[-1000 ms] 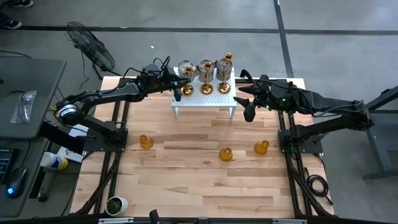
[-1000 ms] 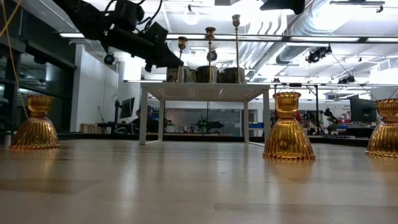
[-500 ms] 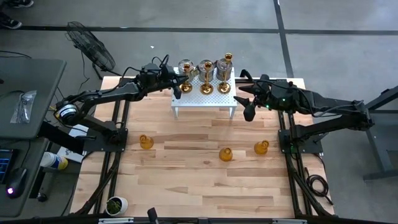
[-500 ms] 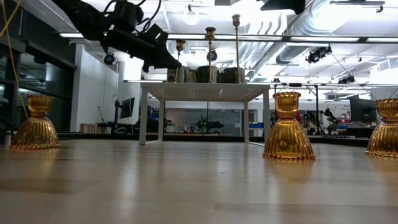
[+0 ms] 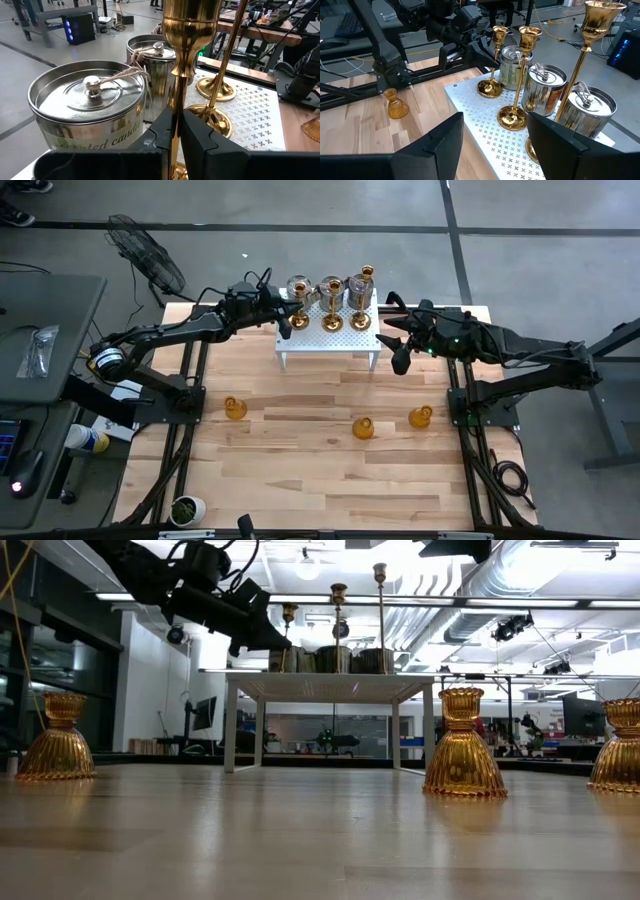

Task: Pick & Place candle stick holders
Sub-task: Put the gold candle stick holder aligned with the other gold candle stick holders on the shelf

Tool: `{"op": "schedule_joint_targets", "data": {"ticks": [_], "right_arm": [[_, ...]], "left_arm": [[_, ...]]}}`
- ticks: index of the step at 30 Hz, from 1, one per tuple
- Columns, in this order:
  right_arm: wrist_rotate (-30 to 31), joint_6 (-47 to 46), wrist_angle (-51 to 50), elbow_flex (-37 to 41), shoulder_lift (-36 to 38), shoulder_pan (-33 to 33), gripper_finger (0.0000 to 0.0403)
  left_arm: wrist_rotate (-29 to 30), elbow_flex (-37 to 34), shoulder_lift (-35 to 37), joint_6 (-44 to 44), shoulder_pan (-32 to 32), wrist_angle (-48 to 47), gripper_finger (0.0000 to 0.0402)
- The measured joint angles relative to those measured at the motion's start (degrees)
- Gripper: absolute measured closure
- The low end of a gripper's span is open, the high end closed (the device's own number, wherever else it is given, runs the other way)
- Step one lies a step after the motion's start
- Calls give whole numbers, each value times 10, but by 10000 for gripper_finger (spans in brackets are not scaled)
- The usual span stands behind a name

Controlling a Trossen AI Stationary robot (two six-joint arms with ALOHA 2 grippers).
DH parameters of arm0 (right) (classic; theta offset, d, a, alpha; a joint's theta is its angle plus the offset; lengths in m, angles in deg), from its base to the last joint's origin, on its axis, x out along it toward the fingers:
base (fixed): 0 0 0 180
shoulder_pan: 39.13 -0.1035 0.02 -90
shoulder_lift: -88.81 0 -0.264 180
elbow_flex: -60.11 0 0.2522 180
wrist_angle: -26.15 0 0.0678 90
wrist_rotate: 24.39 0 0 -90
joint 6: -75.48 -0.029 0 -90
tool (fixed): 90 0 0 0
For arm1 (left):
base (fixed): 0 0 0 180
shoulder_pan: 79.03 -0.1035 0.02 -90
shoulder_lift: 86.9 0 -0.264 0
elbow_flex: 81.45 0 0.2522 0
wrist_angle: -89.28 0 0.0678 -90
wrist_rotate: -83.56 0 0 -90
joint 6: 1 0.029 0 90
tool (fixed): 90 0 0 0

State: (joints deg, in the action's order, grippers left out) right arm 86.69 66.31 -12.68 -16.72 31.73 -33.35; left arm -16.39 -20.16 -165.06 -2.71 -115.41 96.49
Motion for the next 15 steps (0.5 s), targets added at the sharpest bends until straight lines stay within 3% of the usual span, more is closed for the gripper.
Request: {"op": "schedule_joint_targets", "data": {"ticks": [11, 15], "right_arm": [[0, 0, 0, 0, 0, 0, 192], [0, 0, 0, 0, 0, 0, 192]], "left_arm": [[2, 0, 0, 16, 0, -5, 382], [2, 0, 0, 18, 0, -9, 360]]}}
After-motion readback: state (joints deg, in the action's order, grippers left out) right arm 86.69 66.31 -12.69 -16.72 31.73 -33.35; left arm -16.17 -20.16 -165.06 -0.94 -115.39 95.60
